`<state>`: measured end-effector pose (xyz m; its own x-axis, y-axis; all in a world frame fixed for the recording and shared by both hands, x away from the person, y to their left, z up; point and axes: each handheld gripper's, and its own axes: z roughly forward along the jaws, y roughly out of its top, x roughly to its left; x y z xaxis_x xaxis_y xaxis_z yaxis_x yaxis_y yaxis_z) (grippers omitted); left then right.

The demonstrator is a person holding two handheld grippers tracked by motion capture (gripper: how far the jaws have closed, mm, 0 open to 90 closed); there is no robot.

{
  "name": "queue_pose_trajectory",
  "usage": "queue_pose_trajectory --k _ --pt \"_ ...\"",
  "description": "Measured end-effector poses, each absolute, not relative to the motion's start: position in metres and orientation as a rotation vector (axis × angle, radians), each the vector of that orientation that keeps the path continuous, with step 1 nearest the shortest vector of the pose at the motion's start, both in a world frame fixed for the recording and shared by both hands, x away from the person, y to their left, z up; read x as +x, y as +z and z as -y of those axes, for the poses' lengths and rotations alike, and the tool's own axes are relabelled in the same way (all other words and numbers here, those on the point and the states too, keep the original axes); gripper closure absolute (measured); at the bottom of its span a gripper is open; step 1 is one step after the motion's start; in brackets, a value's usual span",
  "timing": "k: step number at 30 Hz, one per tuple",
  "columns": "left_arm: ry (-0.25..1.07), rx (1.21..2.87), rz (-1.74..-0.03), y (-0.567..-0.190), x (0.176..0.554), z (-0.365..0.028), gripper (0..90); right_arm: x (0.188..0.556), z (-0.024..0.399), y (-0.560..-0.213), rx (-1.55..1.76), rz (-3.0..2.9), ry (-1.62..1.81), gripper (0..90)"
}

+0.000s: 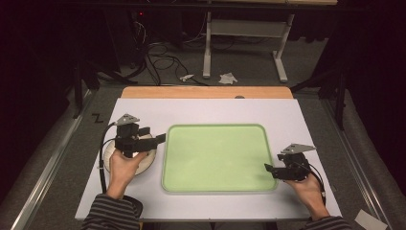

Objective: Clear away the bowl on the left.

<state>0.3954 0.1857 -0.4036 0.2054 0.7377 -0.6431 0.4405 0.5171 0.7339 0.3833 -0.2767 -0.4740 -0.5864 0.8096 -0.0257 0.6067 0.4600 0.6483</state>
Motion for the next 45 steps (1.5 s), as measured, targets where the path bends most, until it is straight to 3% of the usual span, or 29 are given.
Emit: queue_pose_trajectory --k 14,28,45 --pt "0.440 1.076 -1.530 -0.414 0.410 -0.221 30.6 0.382 0.277 -0.475 1.203 -2.387 0.870 34.5" --pt "0.501 1.027 -1.526 -0.423 0.405 -0.245 36.7 0.381 0.275 -0.475 1.189 -2.402 0.868 34.4" --pt "0.550 0.994 -1.621 -0.439 0.411 -0.270 35.8 0.381 0.274 -0.476 1.177 -2.403 0.865 34.5"
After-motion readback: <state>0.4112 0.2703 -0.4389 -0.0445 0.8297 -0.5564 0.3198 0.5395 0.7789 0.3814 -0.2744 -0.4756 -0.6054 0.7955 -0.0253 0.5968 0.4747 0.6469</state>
